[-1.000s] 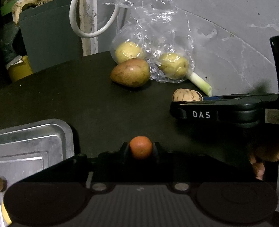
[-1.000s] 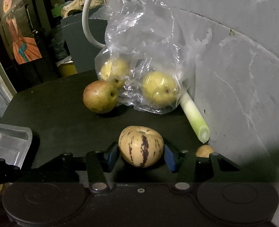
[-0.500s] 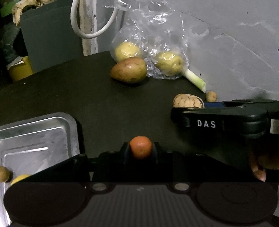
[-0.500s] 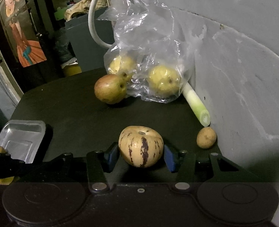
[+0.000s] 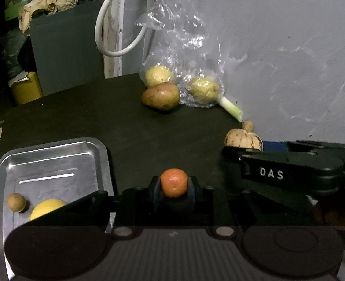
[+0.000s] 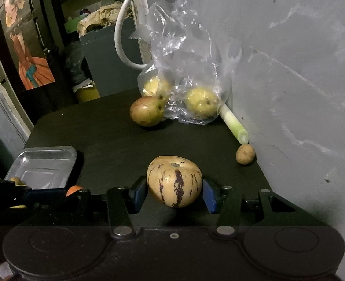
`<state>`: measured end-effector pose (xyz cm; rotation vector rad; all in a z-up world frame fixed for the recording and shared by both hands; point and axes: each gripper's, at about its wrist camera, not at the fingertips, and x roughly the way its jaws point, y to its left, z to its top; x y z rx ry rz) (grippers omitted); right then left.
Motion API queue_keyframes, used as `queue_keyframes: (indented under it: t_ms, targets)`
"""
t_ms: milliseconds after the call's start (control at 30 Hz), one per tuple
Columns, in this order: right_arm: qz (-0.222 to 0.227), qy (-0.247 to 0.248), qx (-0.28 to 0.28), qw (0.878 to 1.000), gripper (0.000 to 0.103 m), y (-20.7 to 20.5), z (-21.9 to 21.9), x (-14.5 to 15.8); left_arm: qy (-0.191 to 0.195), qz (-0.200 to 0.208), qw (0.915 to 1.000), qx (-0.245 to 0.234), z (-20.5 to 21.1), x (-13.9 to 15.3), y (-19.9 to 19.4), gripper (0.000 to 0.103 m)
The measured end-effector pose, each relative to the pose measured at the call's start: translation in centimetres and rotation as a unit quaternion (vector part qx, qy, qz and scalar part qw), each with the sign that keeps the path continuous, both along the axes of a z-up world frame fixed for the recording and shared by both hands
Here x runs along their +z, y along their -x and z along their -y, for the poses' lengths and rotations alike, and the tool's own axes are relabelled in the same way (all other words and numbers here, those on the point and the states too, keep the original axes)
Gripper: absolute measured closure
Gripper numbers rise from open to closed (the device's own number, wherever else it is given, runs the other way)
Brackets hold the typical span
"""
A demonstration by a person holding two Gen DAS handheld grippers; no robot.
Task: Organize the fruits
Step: 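Close the right gripper on the pepino melon while the left gripper closes on the tangerine, then carry the pepino melon and tangerine over the metal tray with both tools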
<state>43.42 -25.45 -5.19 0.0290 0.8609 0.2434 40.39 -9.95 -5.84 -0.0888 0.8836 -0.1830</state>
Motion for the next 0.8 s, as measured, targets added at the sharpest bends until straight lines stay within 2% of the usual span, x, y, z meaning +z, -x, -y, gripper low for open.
queue_keyframes:
  t_ms: [367,567,800]
  targets:
    - [0.025,-0.006,-0.01,1.0,0.051,4.5,-3.1,3.8,0.017,0.024,0.9995,0.012,-5.2,3.4,4.3,0.076]
    - [0.026,-0.013,0.001,1.0,0.051,6.6,-5.9,4.3,0.014,0.033,0.9988,0.034,-9.2,4.4,6.8,0.076]
    - [0.02,-0.016,0.023,0.999,0.051,9.1,-9.5,4.2,0.011,0.028,0.998,0.055,-13.2,4.3,9.5,0.076]
